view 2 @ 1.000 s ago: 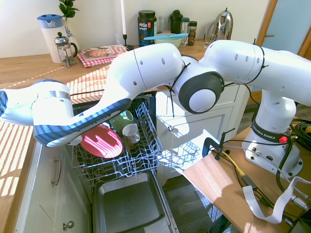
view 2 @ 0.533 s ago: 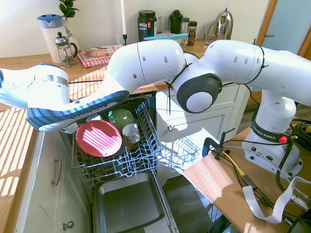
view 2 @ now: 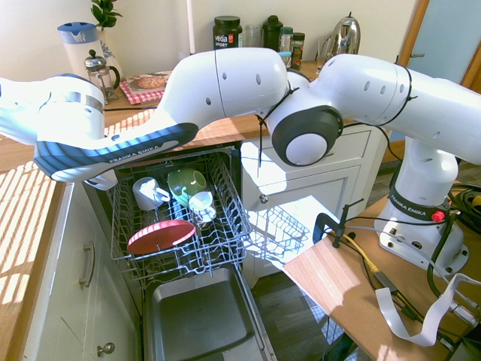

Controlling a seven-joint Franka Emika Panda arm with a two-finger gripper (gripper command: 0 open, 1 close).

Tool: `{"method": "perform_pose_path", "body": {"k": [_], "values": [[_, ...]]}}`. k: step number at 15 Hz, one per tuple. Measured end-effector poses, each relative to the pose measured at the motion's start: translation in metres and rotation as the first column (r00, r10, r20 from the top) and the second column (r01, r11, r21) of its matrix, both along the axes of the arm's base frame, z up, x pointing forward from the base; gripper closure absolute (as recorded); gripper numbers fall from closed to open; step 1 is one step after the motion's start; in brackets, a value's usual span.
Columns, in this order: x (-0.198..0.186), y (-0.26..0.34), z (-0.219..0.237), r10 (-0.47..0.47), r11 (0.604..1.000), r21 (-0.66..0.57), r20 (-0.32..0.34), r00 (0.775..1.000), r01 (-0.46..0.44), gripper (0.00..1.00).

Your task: Put the plate in the dishwasher

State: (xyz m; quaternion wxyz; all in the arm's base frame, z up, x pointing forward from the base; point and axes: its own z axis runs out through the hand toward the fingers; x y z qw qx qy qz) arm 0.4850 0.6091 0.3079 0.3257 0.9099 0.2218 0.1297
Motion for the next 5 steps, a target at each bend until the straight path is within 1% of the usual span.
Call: {"method": "perform_pose_path", "body": {"k": [2, 5], "values": [[0.011, -0.009, 0.026, -0.014, 1.000, 0.015, 0.014, 1.000, 0.014, 0.00], [0.031, -0.033, 0.085, -0.048, 0.997, 0.067, 0.027, 0.998, 0.046, 0.00]]}}
